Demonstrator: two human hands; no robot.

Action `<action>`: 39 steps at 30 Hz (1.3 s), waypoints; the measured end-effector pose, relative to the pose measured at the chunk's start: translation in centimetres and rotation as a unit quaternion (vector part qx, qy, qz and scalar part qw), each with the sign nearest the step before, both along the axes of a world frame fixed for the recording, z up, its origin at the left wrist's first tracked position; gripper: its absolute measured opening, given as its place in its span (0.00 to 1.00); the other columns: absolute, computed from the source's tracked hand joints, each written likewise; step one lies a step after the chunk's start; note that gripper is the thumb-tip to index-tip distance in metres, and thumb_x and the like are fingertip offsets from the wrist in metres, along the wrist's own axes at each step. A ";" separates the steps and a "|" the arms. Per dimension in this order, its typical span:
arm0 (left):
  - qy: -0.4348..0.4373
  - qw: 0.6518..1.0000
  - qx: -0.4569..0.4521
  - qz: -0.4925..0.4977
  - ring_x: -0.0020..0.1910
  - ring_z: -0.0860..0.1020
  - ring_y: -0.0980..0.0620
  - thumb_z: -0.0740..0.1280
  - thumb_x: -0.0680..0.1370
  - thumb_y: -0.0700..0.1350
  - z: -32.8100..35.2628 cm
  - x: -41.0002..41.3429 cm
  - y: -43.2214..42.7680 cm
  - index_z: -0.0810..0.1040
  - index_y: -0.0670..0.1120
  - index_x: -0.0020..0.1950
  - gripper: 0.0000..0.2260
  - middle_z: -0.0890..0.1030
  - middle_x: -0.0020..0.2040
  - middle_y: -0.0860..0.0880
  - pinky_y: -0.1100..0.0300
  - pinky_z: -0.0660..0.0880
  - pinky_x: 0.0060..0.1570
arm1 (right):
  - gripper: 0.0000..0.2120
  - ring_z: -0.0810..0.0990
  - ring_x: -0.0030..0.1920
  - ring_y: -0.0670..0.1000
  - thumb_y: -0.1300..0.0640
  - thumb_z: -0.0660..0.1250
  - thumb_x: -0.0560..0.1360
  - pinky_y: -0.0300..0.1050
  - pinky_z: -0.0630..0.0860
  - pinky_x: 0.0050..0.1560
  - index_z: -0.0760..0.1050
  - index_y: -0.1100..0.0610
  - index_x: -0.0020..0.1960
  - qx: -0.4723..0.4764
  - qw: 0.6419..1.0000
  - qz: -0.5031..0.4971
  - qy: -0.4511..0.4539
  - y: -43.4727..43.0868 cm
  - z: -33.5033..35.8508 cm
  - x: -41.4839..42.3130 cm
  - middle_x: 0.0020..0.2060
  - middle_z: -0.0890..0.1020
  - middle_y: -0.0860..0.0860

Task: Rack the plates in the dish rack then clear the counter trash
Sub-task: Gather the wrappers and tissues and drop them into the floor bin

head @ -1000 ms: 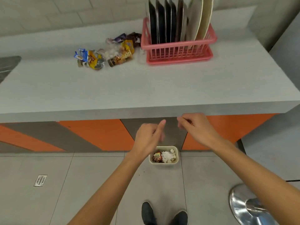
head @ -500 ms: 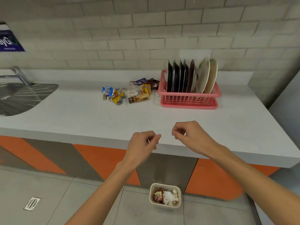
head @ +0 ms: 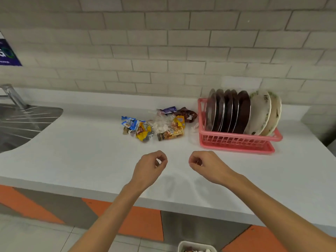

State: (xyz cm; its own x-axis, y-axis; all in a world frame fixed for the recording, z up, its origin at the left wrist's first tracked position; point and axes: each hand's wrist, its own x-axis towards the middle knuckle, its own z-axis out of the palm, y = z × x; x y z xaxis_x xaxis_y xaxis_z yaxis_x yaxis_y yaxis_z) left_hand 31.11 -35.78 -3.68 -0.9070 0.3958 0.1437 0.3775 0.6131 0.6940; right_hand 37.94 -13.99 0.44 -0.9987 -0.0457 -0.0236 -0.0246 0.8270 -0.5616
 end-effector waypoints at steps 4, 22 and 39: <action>0.010 0.999 -0.037 -0.005 0.46 0.79 0.59 0.69 0.76 0.46 -2.0 -8.1 -3.0 0.77 0.54 0.58 0.12 0.80 0.53 0.59 0.55 0.78 0.47 | 0.09 0.78 0.45 0.46 0.55 0.64 0.77 0.41 0.76 0.47 0.79 0.53 0.56 0.002 1.000 -0.015 -0.027 -2.4 -1.4 -6.3 0.48 0.80 0.48; 0.095 0.914 -0.390 -0.063 0.76 0.58 0.43 0.68 0.76 0.47 -8.7 -26.0 -4.2 0.60 0.49 0.76 0.31 0.68 0.73 0.48 0.49 0.62 0.70 | 0.29 0.72 0.65 0.60 0.44 0.58 0.79 0.53 0.70 0.63 0.57 0.56 0.75 0.114 0.959 -0.096 -0.241 -4.9 -11.3 -17.5 0.66 0.72 0.58; 0.141 0.988 -0.067 0.011 0.54 0.75 0.50 0.75 0.73 0.47 -7.4 -23.2 -7.6 0.82 0.51 0.58 0.14 0.82 0.48 0.55 0.53 0.75 0.48 | 0.26 0.70 0.67 0.53 0.47 0.62 0.79 0.46 0.70 0.63 0.62 0.51 0.75 0.036 0.986 -0.079 -0.139 -5.2 -9.7 -18.1 0.66 0.73 0.52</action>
State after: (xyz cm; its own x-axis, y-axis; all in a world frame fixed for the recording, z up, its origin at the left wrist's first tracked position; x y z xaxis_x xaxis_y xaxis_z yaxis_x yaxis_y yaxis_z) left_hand 7.93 -43.34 -11.12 -0.8473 0.4092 0.3386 0.5294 0.7026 0.4755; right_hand 19.82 -19.23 -9.22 -0.9475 0.1223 -0.2955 0.2552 0.8460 -0.4682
